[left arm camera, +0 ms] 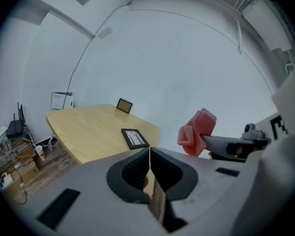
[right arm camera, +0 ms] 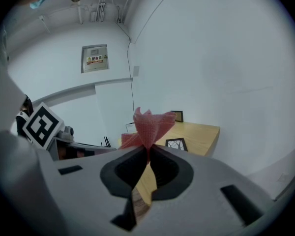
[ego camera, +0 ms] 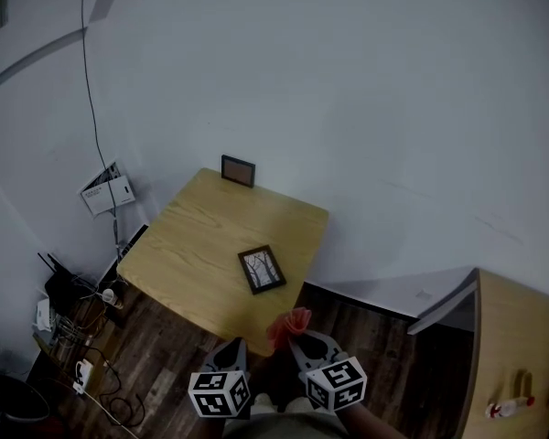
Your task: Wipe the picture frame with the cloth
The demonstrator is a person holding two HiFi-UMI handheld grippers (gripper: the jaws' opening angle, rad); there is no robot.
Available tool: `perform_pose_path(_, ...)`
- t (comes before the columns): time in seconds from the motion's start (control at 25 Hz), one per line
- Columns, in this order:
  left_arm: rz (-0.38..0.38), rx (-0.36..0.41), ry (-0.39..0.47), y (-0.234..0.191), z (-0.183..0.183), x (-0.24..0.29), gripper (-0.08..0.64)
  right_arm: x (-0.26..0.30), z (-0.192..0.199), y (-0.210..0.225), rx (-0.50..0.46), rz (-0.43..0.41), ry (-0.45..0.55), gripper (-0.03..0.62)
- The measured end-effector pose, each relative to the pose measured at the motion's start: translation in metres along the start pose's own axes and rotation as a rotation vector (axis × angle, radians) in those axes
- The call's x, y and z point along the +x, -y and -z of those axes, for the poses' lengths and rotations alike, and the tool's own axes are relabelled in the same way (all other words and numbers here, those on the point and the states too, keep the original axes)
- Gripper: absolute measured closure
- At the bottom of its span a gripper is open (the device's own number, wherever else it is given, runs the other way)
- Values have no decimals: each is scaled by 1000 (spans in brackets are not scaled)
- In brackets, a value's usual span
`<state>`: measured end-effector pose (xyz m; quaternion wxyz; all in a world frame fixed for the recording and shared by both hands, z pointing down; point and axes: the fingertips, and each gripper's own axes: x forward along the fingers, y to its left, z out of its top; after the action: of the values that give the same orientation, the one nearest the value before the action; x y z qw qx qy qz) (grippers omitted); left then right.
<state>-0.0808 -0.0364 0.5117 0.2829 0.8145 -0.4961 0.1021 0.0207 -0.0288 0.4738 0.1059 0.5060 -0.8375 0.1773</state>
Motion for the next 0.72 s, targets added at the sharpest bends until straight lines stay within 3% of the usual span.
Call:
perform_pose_path(0.32,-20,-27,-27,-23,-7,26,554,35,0,8,17,-22,-40,578)
perform_pose_path(0.72,-50,-48,-52,-45,-20,85,554,93,-18,52,-15,-46,-74,578)
